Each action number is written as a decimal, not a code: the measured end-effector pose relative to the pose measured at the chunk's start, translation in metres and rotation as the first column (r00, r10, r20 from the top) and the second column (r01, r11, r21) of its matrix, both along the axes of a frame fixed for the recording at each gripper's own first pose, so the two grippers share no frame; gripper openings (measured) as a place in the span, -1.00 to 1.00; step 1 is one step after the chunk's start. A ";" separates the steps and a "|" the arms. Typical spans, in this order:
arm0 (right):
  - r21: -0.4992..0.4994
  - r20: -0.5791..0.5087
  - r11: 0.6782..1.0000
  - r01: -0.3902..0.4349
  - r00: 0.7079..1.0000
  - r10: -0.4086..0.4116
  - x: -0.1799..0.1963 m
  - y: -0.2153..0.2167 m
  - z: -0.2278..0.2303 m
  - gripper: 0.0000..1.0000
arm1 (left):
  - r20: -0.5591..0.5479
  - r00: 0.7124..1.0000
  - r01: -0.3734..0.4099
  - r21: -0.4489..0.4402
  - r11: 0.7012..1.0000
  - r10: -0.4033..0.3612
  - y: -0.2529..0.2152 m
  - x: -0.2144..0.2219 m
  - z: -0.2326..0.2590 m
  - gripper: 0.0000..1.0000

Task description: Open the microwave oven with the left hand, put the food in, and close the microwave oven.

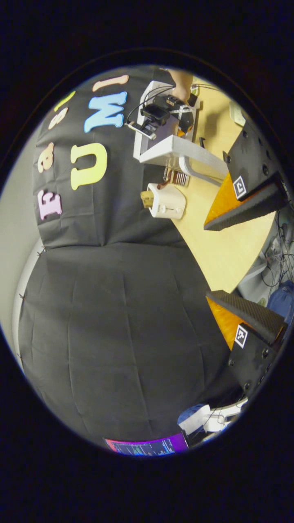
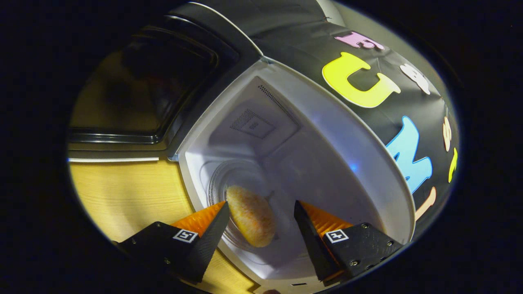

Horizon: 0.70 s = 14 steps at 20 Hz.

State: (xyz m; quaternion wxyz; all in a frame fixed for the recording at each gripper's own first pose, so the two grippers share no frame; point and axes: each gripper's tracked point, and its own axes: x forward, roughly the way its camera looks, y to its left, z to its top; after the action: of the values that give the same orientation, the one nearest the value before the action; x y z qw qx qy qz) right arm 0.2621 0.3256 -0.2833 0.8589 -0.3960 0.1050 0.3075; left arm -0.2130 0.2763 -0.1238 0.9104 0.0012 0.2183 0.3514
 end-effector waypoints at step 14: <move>0.394 -0.091 0.892 0.223 0.975 -0.204 -0.102 -0.083 0.143 0.95 | 0.051 0.946 0.323 -0.030 0.946 -0.322 -0.011 0.101 -0.025 0.91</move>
State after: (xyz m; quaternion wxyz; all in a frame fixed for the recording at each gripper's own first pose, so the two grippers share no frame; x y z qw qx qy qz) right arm 0.1597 0.2422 -0.1407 0.9476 -0.1901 0.1025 0.2354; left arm -0.1124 0.2653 -0.1491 0.9602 0.0117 0.2013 0.1935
